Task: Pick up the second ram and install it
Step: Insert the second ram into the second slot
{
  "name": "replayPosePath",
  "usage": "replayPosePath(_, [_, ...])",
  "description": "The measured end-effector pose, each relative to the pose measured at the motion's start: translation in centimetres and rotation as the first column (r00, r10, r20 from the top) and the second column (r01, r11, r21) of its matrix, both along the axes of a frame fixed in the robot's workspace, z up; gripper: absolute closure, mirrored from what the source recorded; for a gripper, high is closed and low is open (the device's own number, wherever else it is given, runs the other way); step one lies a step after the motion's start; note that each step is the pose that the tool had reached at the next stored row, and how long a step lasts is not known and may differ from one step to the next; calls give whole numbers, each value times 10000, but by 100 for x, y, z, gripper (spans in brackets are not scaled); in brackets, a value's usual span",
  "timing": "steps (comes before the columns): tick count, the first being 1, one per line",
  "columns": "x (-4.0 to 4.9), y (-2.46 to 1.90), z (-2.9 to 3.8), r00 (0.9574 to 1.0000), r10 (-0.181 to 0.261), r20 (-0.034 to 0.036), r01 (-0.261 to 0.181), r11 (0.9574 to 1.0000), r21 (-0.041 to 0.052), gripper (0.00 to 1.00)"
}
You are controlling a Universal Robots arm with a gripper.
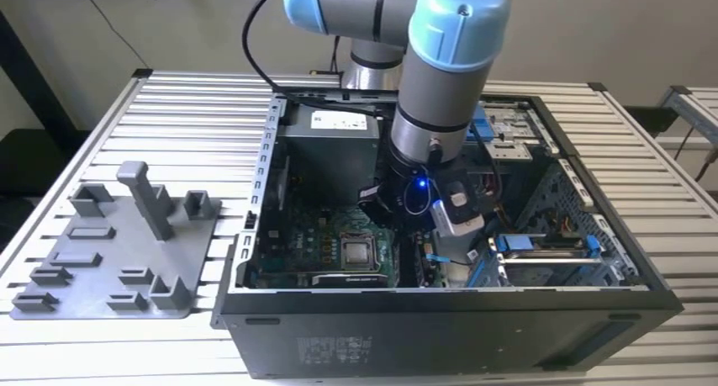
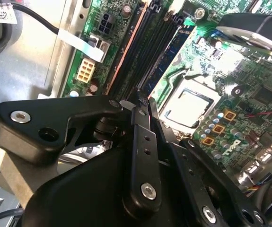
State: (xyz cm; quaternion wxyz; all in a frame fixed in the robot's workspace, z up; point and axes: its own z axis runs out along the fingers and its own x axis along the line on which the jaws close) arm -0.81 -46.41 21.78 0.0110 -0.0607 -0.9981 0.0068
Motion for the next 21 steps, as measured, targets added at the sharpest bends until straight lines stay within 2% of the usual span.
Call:
replayPosePath(10, [7, 7, -43, 10000, 0, -6, 0, 10000, -51, 86])
replayPosePath(14, [10, 30, -43, 10000, -1, -6, 1, 10000, -60, 86])
replayPosePath(21, [12, 33, -45, 10000, 0, -5, 0, 10000, -49, 86])
